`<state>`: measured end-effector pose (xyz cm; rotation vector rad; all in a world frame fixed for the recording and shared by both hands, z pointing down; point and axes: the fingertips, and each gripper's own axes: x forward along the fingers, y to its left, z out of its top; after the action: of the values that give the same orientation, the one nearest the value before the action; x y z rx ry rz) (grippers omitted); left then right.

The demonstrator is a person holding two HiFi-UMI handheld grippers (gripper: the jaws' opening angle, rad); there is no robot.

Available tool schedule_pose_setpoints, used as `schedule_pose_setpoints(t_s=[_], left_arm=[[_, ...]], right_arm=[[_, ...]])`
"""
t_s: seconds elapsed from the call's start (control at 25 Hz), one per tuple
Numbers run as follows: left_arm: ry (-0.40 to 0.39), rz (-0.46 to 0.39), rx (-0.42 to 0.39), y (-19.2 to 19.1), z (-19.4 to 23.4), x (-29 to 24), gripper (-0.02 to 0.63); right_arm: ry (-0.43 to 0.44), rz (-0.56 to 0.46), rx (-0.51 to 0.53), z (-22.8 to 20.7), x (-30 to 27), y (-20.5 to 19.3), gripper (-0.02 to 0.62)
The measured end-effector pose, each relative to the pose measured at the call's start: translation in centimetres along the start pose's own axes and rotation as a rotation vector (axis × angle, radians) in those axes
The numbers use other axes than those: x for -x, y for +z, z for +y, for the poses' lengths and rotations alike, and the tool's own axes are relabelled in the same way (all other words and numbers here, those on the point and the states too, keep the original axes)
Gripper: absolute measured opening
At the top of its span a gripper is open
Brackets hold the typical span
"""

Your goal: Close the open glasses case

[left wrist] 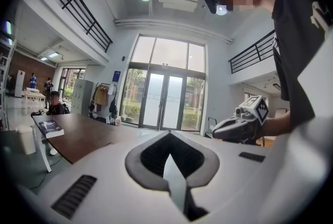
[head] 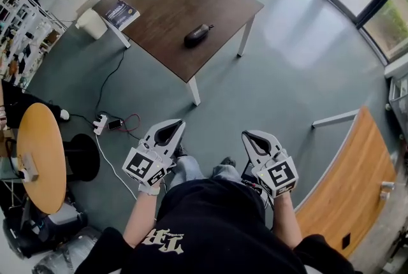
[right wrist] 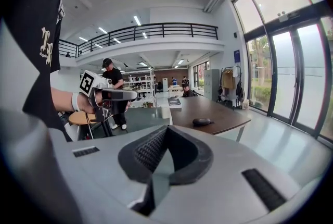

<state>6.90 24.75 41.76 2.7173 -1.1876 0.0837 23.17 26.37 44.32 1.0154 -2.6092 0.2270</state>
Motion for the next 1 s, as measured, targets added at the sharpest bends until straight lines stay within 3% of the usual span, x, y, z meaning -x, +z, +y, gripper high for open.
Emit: schedule_pose_setpoints(t_s=[0.4, 1.0], left_arm=[[0.024, 0.013, -0.012, -1.6, -5.0, 0.8, 0.006], [-0.005, -0.008, -0.018, -0.5, 0.5, 6.2, 0.006]], right_arm=[[0.055, -0.029, -0.013, 0.0, 3.0, -1.8, -0.014], [-0.029, -0.066, -0.014, 3.8, -0.6, 1.9, -0.015]])
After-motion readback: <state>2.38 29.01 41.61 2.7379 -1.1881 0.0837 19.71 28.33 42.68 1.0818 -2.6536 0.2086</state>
